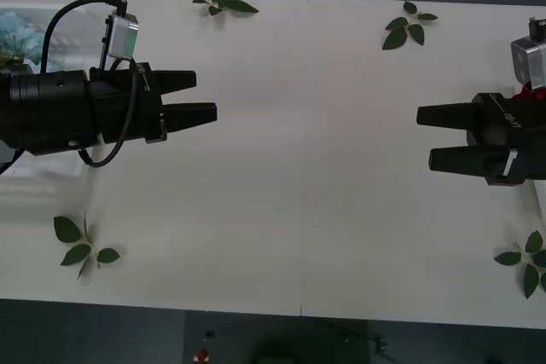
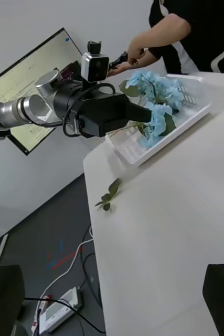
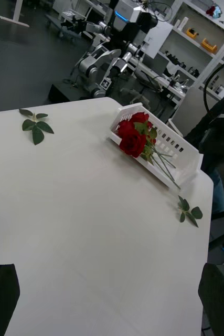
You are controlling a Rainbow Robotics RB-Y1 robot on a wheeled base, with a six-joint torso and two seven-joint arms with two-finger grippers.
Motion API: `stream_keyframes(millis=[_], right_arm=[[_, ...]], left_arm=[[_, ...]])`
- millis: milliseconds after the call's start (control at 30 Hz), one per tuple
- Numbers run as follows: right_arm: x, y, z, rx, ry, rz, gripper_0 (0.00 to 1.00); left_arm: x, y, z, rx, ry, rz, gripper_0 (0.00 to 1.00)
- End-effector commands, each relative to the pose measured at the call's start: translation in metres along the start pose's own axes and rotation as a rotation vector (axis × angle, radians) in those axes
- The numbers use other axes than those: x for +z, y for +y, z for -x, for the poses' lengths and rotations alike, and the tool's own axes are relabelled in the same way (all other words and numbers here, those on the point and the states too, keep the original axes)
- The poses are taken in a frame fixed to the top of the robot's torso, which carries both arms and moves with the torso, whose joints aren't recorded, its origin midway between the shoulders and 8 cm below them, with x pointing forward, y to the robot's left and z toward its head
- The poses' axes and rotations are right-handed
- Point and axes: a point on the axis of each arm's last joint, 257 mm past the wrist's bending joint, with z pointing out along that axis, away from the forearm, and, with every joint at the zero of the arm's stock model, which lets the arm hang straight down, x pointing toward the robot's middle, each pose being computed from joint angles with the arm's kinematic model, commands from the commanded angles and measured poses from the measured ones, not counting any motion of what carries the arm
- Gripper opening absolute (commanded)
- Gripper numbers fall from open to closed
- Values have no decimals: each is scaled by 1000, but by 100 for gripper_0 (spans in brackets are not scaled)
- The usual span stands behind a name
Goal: Put the red flowers into the right box and the blue flowers into the left box
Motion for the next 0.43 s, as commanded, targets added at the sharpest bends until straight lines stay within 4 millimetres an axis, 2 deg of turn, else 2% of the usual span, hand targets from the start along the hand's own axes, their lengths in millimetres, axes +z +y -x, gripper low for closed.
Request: stream_keyframes(millis=[33,433], right_arm=[[10,14,16,-43,-3,35,100],[10,12,15,-35,-13,36,100]], left_arm=[[-2,1,21,63,-24,4,100],[-2,1,21,63,-24,4,100]])
